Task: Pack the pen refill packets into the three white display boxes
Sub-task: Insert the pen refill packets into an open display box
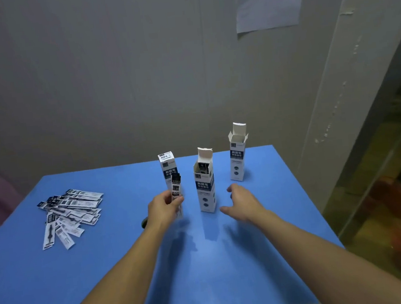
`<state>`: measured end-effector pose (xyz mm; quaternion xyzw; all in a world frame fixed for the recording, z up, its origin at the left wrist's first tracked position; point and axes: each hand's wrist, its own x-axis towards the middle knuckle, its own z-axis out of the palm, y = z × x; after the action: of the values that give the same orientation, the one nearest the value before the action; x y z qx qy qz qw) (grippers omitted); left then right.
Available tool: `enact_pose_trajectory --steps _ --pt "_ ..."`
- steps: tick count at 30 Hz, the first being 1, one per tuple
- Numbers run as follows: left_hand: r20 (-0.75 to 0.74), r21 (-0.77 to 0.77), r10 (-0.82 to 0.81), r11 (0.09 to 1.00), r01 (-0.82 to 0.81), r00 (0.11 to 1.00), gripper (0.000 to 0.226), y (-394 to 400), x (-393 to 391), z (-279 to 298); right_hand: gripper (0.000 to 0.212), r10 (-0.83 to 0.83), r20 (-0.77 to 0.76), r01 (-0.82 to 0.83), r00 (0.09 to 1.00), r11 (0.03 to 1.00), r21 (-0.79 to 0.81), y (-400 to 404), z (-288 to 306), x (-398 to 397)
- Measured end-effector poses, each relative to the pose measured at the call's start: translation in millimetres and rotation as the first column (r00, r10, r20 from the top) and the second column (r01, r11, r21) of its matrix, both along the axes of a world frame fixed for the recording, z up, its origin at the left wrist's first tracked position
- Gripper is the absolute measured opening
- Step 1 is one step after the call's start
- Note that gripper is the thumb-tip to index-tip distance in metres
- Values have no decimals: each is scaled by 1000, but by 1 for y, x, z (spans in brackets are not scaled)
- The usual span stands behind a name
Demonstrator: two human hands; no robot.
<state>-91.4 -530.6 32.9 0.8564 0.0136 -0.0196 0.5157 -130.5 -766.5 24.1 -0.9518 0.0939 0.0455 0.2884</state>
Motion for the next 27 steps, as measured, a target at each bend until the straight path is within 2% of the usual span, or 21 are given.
enact_pose_trajectory --steps 4,8,10,12,14,15,16,22,27 --pt "-52 3 -9 1000 10 999 12 -5 6 -3 97 -17 68 6 998 987 159 1 -3 29" --pt "-116 13 -21 1000 23 993 22 8 5 -13 108 -14 86 -11 996 958 287 12 -9 49" --pt "-103 -65 -24 998 18 994 25 15 4 -9 101 -49 89 15 995 937 350 17 -11 58" --pt "-66 -122 -8 993 0 998 21 22 3 1 76 -41 134 -11 990 931 365 19 -12 64" --pt "-35 -146 -1 989 -4 999 18 28 4 14 48 19 262 -112 965 931 346 20 -14 65" --pt "-13 -164 -3 986 0 1000 18 32 6 20 42 40 333 -158 942 929 335 19 -16 65" --pt "11 -184 -2 983 4 1000 18 36 9 25 43 46 379 -183 924 925 333 19 -16 64" --pt "160 -304 4 952 45 987 23 32 6 62 56 43 431 -200 901 924 327 16 -12 67" --pt "292 -438 -13 887 146 956 13 17 3 97 48 5 422 -167 906 923 347 15 -5 67"
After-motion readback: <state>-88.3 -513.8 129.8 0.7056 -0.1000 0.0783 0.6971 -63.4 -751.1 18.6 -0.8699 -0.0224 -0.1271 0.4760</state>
